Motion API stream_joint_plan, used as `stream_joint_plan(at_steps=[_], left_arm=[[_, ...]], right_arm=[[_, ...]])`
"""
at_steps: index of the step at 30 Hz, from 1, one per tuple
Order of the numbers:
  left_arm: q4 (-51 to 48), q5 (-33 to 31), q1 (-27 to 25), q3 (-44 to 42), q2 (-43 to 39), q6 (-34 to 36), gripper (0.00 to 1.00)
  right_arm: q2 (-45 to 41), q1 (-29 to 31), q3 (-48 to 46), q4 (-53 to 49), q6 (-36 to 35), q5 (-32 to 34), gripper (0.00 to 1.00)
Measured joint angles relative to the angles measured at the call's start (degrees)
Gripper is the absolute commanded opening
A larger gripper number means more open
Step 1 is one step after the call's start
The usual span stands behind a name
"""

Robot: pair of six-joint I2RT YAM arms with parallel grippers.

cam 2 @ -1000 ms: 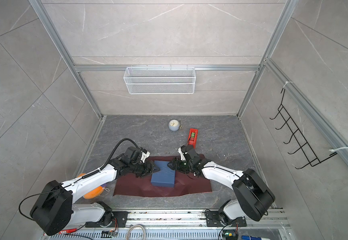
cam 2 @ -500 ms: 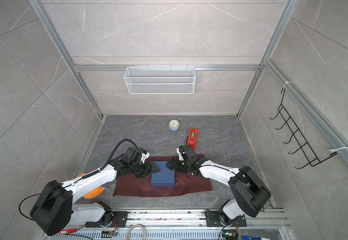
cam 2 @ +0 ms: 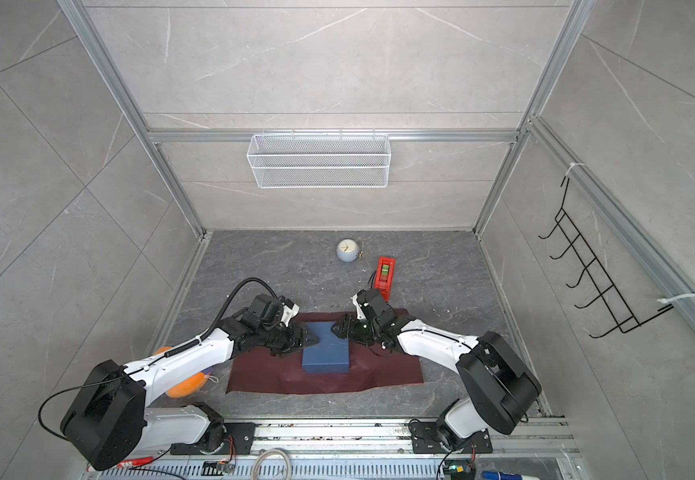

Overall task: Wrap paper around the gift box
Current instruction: 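Release the blue box and move both grippers outward to the paper edges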

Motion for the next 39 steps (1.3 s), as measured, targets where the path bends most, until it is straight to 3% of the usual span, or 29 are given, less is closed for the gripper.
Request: stream_joint_plan(at_steps=[9, 17, 22, 26, 31, 39], left_arm=[[0.0, -1.6, 0.0, 0.0, 0.7, 0.6, 0.69], [-0.8, -4.8, 0.0, 0.0, -0.2, 1.2, 0.82], [-3.0, -8.0, 0.1, 0.0, -3.4, 2.0, 0.84], [-4.6, -10.6, 1.6, 0.0, -7.0, 3.3, 0.78], [-3.7, -11.2, 8.2, -0.5, -8.2, 4.0, 0.67], [3.3, -9.1, 12.3, -0.9, 6.1, 3.9, 0.55]], right_arm=[[0.6, 0.0, 0.0, -0.3, -0.1, 0.7, 0.72], [0.5, 0.0, 0.5, -3.4, -1.6, 2.1, 0.8], [-2.7, -1.5, 0.9, -7.6, -3.7, 2.6, 0.82], [-8.0, -4.9, 0.9, -11.7, -6.3, 3.0, 0.82], [-12.5, -14.4, 0.7, -14.0, -8.9, 2.0, 0.8], [-3.7, -16.5, -2.8, -8.7, -8.6, -3.1, 0.71]])
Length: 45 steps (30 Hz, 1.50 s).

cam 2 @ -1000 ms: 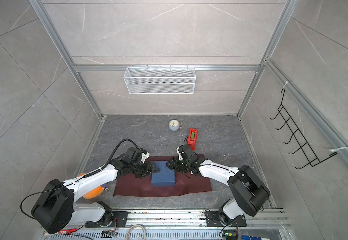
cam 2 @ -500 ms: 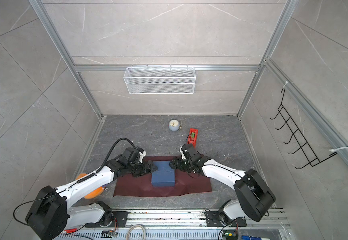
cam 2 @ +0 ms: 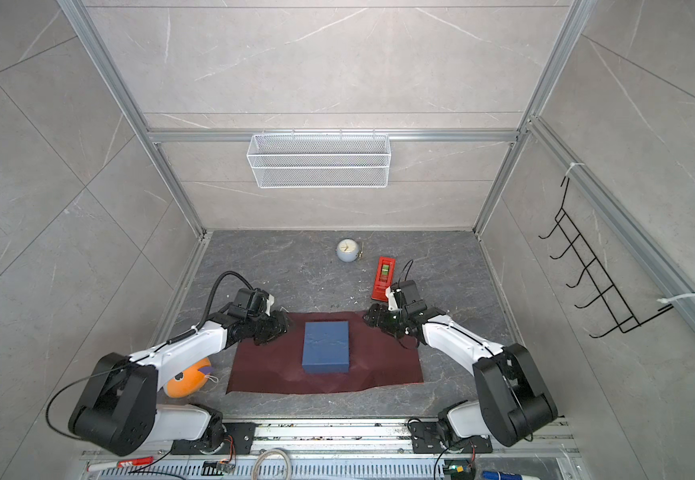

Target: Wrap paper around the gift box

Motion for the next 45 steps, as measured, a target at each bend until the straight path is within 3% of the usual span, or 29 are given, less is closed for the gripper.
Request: stream_joint_plan(at_steps=[5, 18, 27, 34, 39, 45], left_arm=[[3.3, 0.9, 0.0, 0.5, 6.4, 0.0, 0.53], [7.6, 1.8, 0.1, 3.4, 11.1, 0.4, 0.53], [8.3, 1.8, 0.1, 5.1, 12.3, 0.4, 0.63], [7.6, 1.7, -0.1, 2.4, 4.0, 0.2, 0.75], [8.0, 1.9, -0.9, -2.3, -6.6, 0.1, 0.77], [8.7, 2.6, -2.9, -5.6, -11.4, 0.3, 0.8]], right_arm=[[3.5, 0.0, -1.2, 2.9, 0.1, -1.7, 0.68], [7.5, -1.0, -1.7, 6.3, -1.1, -1.0, 0.6], [8.8, -2.3, 0.3, 5.4, -3.9, 0.5, 0.62], [0.0, -2.9, 0.3, -2.7, -7.1, 3.8, 0.71], [-7.6, -2.9, 0.3, -10.2, -9.5, 8.4, 0.77], [-11.1, -3.1, 0.1, -17.9, -10.0, 15.8, 0.81]])
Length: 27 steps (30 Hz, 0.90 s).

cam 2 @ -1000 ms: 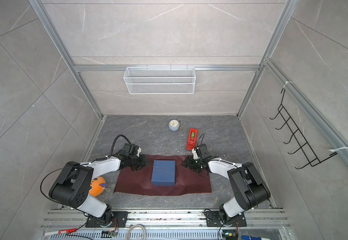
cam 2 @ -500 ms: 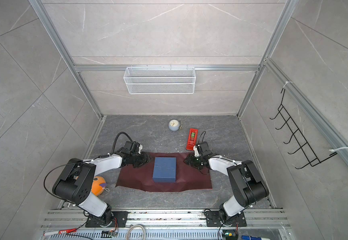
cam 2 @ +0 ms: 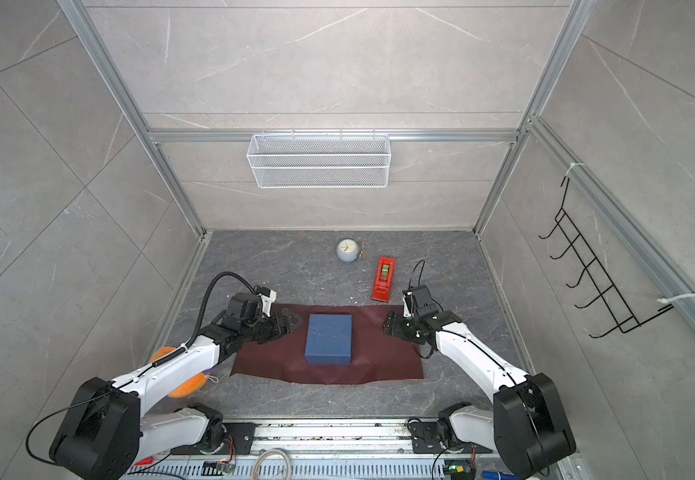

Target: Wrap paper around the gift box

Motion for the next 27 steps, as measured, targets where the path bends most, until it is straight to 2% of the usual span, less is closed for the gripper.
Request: stream_joint_plan(at_steps=[3, 8, 12, 21, 27], left_arm=[[0.2, 0.6, -1.9, 0.0, -0.3, 0.9, 0.82], [-0.3, 0.7, -6.4, 0.0, -0.3, 3.4, 0.85], [-2.2, -0.1, -8.7, 0.5, -0.4, 4.8, 0.87], [-4.5, -3.5, -8.9, 3.2, -2.1, 5.1, 0.89], [-4.5, -3.9, -8.9, 4.0, -1.8, 5.1, 0.9]], right_arm=[[0.0, -0.7, -0.6, -1.4, 0.0, 1.1, 0.81], [0.0, -0.9, -1.8, -1.4, 0.0, -1.5, 0.81], [0.0, -0.9, -1.8, -2.6, 0.0, 0.3, 0.84], [-4.0, -1.6, -4.4, -8.7, 5.6, 7.5, 0.86], [-6.8, -1.6, -9.3, -9.8, 10.4, 5.7, 0.84]])
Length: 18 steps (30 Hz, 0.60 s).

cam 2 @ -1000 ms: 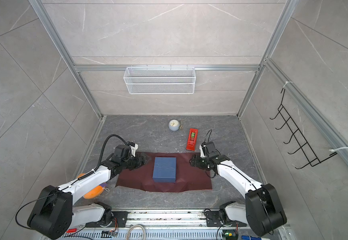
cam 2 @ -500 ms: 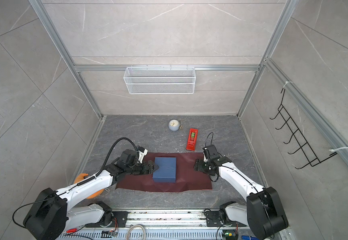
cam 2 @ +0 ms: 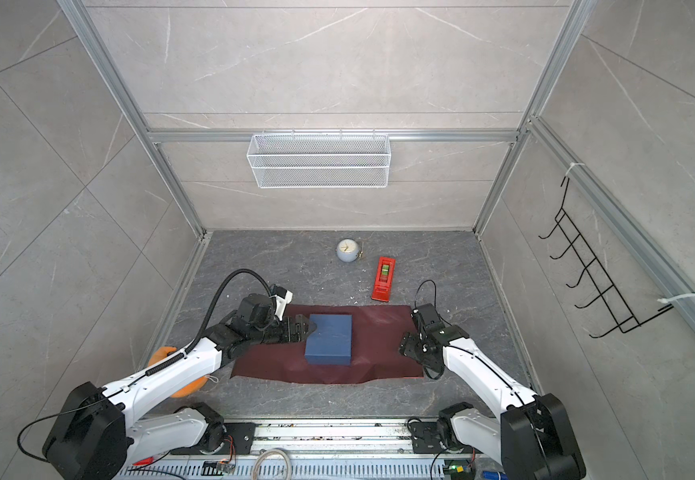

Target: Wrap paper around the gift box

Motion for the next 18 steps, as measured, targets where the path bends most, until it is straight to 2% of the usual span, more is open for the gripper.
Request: stream_joint_plan(at_steps=[5, 8, 10, 14, 18], left_arm=[[0.1, 0.0, 0.0, 0.2, 0.4, -0.1, 0.89], [0.1, 0.0, 0.0, 0.3, 0.7, -0.3, 0.89], [0.1, 0.0, 0.0, 0.4, 0.9, -0.3, 0.89], [-0.2, -0.2, 0.0, 0.7, 1.2, -0.7, 0.89], [-0.8, -1.0, 0.0, 1.5, 1.2, -1.2, 0.89]], right_arm=[[-6.1, 0.0, -4.4, -0.7, 3.4, -2.7, 0.81], [-10.6, 0.1, -5.9, -0.6, 5.4, -3.9, 0.73], [-13.0, 0.1, -6.9, -0.2, 6.8, -4.6, 0.63], [-17.0, 0.5, -7.9, -0.2, 9.4, -5.1, 0.34], [-20.0, 1.6, -7.9, -0.7, 9.5, -3.1, 0.19]])
